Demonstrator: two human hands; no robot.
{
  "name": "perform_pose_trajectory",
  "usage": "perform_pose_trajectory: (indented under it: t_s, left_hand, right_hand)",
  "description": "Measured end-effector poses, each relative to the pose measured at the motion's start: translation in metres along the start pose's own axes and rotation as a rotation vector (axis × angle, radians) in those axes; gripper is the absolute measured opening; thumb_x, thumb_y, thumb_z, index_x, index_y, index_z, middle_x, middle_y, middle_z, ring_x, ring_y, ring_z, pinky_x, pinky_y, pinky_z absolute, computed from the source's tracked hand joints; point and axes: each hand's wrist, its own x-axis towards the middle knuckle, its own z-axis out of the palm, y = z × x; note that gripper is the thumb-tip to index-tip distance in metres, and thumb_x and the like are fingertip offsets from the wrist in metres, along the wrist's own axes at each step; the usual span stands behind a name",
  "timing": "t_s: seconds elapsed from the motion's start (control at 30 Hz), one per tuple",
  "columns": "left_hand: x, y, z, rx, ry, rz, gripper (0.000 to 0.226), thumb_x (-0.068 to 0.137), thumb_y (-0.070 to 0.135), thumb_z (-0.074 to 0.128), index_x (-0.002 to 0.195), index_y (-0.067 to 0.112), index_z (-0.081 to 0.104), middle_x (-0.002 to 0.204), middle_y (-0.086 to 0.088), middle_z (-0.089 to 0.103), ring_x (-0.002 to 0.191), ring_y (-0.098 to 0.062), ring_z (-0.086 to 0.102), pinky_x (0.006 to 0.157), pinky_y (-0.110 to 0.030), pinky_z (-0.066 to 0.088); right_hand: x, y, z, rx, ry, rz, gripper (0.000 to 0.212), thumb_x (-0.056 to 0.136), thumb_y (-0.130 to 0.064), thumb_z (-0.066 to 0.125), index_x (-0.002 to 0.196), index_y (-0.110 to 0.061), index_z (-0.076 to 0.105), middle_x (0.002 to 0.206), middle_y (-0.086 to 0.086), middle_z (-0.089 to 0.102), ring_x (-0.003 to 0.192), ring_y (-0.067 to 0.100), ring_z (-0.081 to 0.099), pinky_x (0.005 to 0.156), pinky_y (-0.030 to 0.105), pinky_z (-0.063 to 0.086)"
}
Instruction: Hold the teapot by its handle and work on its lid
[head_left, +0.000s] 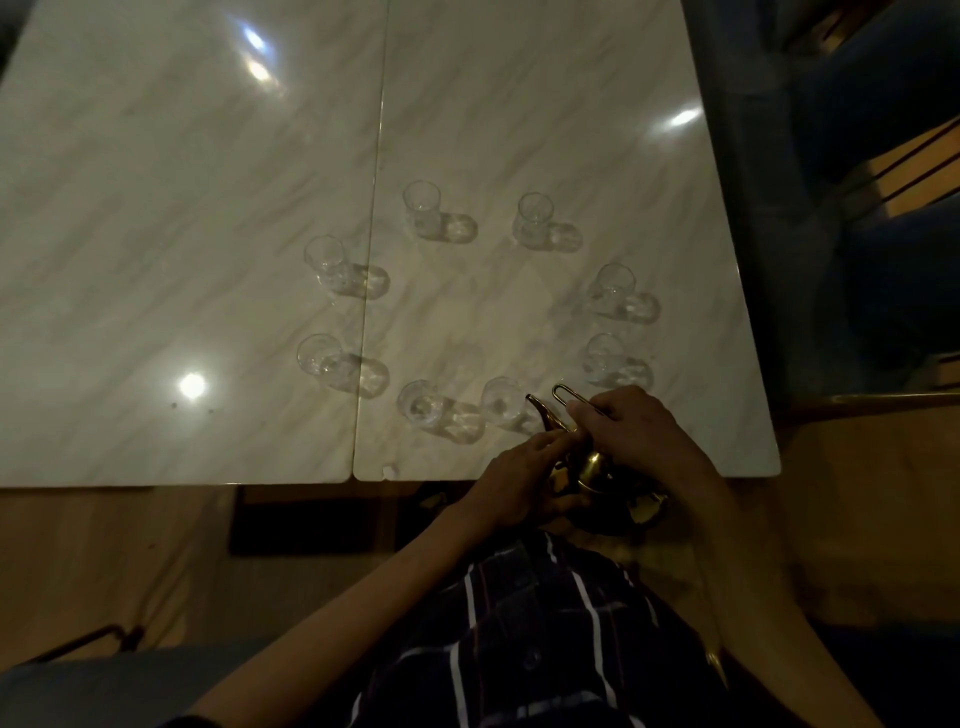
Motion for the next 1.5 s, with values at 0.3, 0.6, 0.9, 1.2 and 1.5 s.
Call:
perform_pose_trajectory:
  t_s: [0.3,0.6,0.9,1.2,1.5]
  left_hand:
    - [0.001,-0.006,-0.004,-0.005,-0.009,0.010,0.080,0.081,0.052,0.071,0.149,0.035,0.031,0.147,0.002,0.046,0.120,-0.020,0.059,0.087,-0.043,0.056]
    - [0.006,-0.010,-0.008,0.009,-0.062,0.022,0.081,0.083,0.048,0.071,0.150,0.035,0.029,0.150,-0.001,0.044,0.123,-0.022,0.056,0.091,-0.042,0.054]
    - [0.002,-0.025,-0.014,0.014,-0.148,0.042,0.079,0.086,0.045,0.068,0.150,0.037,0.024,0.150,-0.005,0.042,0.123,-0.028,0.056,0.092,-0.048,0.053]
    - [-0.008,-0.042,-0.012,0.006,-0.197,0.051,0.073,0.090,0.045,0.064,0.151,0.038,0.025,0.157,0.002,0.032,0.128,-0.026,0.053,0.092,-0.049,0.054]
    - [-0.005,-0.045,-0.009,0.029,-0.190,0.002,0.067,0.091,0.039,0.063,0.150,0.036,0.030,0.155,-0.004,0.031,0.127,-0.028,0.052,0.095,-0.047,0.052]
  right_hand:
    - [0.004,-0.002,0.003,0.008,-0.001,0.022,0.050,0.096,-0.045,0.050,0.069,-0.006,0.068,0.057,0.000,0.057,0.056,0.014,0.056,0.061,0.030,0.045]
    - [0.006,-0.002,0.006,0.014,0.018,0.060,0.051,0.095,-0.046,0.051,0.070,-0.005,0.068,0.062,0.006,0.062,0.058,0.015,0.056,0.059,0.029,0.042]
    - [0.005,-0.006,0.019,0.071,0.001,0.124,0.051,0.096,-0.045,0.051,0.070,-0.004,0.067,0.060,0.005,0.059,0.059,0.017,0.057,0.062,0.031,0.044]
    - [0.006,-0.011,0.046,0.081,0.006,0.164,0.048,0.095,-0.046,0.050,0.057,-0.018,0.058,0.058,0.001,0.058,0.058,0.016,0.057,0.060,0.030,0.042]
    - [0.001,-0.003,0.046,0.174,-0.008,0.185,0.043,0.096,-0.045,0.050,0.068,-0.018,0.068,0.057,-0.004,0.062,0.054,0.007,0.060,0.057,0.024,0.043]
